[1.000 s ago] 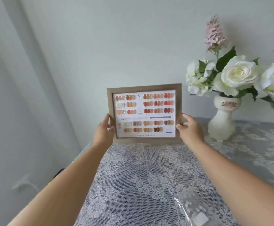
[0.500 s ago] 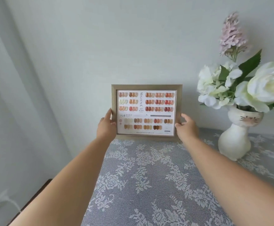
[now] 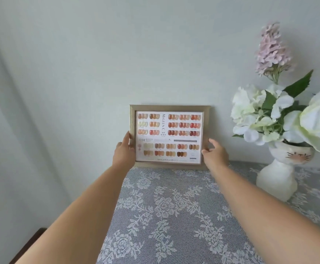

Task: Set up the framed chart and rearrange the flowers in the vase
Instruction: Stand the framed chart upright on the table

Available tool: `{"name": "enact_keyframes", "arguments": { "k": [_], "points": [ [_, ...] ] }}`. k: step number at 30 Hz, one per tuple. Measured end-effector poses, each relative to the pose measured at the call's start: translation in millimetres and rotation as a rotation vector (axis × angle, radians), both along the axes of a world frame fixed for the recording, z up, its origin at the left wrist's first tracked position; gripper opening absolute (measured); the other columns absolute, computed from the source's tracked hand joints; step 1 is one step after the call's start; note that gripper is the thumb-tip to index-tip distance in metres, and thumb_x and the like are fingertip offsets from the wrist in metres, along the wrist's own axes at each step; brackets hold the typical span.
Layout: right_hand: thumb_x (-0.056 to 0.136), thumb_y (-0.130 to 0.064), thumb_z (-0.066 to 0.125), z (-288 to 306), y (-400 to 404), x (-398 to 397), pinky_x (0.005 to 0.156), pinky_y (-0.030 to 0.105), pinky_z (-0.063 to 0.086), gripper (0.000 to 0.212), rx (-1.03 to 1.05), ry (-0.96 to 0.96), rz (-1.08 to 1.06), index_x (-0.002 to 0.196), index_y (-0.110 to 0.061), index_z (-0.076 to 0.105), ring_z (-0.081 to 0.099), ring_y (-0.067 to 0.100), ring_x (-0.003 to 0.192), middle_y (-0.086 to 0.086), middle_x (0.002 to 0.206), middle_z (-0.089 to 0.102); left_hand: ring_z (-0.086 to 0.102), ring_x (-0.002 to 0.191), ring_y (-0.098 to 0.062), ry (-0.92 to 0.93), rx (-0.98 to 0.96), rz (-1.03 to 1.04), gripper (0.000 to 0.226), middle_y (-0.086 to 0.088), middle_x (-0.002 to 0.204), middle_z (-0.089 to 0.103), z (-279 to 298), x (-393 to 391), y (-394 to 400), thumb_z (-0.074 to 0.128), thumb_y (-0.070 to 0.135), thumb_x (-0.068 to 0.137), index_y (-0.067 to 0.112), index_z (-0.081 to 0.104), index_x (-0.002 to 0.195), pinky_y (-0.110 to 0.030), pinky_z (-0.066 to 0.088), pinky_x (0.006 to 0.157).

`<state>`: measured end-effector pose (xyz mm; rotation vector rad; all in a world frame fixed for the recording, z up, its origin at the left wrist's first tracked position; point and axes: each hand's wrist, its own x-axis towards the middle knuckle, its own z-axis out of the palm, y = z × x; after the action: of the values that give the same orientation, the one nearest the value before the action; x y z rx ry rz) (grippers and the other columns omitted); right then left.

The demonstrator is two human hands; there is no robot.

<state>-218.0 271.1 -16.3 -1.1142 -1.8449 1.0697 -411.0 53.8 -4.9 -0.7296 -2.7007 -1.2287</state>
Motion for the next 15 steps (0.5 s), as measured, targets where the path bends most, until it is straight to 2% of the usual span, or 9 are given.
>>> {"name": "enact_keyframes", "arguments": {
  "k": [2,4,7,12,15],
  "points": [
    [0.086,-0.007,0.065,-3.2,2.4,-1.2,0.070,0.037,0.056,0.056,-0.010,-0.014,0.009,0.137,-0.027,0.051,0.062,0.014,0.073,-0.014,0.073,0.057,0.056,0.099,-0.029,-0.011,-0.028,-0.011,0.055,-0.013,0.126,0.053,-2.2,-4.0,2.5,0.038,0.011,0.097,0.032,0.031,0.147,-0.039,0.053,0.084],
    [0.084,-0.007,0.065,-6.5,4.6,-1.2,0.076,0.042,0.058,0.056,-0.015,-0.025,0.016,0.135,-0.027,0.053,0.065,0.019,0.077,-0.012,0.071,0.061,0.055,0.097,-0.028,-0.029,-0.054,-0.025,0.057,-0.015,0.126,0.054,-4.6,-7.4,4.1,0.038,0.011,0.097,0.032,0.029,0.149,-0.037,0.052,0.083],
    [0.083,-0.008,0.066,-9.2,6.1,-0.1,0.072,0.040,0.058,0.056,-0.013,-0.031,0.028,0.135,-0.028,0.053,0.066,0.019,0.075,-0.011,0.074,0.063,0.058,0.101,-0.031,-0.065,-0.065,-0.041,0.062,-0.015,0.126,0.054,-7.0,-11.0,4.7,0.037,0.011,0.097,0.033,0.023,0.153,-0.035,0.052,0.080],
    [0.085,-0.009,0.066,-8.4,3.2,8.2,0.065,0.038,0.059,0.058,-0.017,-0.047,0.041,0.136,-0.032,0.050,0.068,0.019,0.073,-0.009,0.080,0.066,0.057,0.084,-0.025,-0.039,-0.061,-0.047,0.056,-0.014,0.118,0.058,-8.7,-8.3,0.8,0.037,0.008,0.096,0.034,0.034,0.145,-0.028,0.044,0.064],
    [0.084,-0.009,0.066,-9.5,-0.7,16.3,0.068,0.043,0.060,0.056,-0.025,-0.027,0.038,0.134,-0.031,0.052,0.069,0.023,0.073,-0.009,0.077,0.065,0.057,0.083,-0.025,-0.044,-0.057,-0.041,0.057,-0.012,0.116,0.058,-10.7,-0.6,-4.9,0.037,0.010,0.098,0.034,0.031,0.149,-0.029,0.043,0.063]
  ]
}}
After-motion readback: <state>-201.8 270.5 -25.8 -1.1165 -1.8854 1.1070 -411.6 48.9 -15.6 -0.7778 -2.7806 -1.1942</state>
